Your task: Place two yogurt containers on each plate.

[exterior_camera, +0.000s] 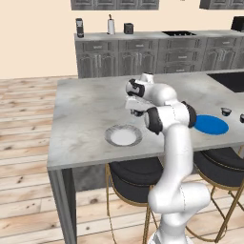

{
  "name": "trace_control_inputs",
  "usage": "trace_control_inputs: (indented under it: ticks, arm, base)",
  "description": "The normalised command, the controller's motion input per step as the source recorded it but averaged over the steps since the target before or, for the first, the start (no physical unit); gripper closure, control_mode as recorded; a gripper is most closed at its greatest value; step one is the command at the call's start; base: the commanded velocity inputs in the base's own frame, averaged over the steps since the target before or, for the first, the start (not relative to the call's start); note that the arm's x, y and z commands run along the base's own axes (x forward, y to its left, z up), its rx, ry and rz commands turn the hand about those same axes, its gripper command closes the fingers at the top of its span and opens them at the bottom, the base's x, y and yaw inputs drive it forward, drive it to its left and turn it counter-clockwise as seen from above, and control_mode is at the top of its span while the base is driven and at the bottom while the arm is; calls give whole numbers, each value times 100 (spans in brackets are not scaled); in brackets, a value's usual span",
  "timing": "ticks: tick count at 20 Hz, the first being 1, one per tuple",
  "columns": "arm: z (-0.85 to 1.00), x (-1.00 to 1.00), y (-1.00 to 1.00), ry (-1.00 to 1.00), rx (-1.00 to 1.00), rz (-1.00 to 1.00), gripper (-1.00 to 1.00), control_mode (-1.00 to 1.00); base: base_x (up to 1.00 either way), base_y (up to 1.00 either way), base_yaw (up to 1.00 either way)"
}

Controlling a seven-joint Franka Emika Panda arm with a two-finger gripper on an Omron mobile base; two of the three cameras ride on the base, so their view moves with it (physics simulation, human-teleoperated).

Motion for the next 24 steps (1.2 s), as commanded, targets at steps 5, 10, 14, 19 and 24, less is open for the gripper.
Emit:
trace_control_inputs:
  ticks: [5,10,14,19,24]
  arm:
    - [44,-100,5,-8,-1,0,100,-100]
    - [12,-79,35,-1,-1,0,100,-100]
    - [21,-13,43,7,-4,0,100,-100]
    - [-8,1,53,0,-7,0,100,-100]
    - [-31,3,63,0,-9,0,100,-100]
  base:
    - [0,0,0]
    - [0,0,0]
    - [0,0,0]
    - [0,0,0]
    - [0,0,0]
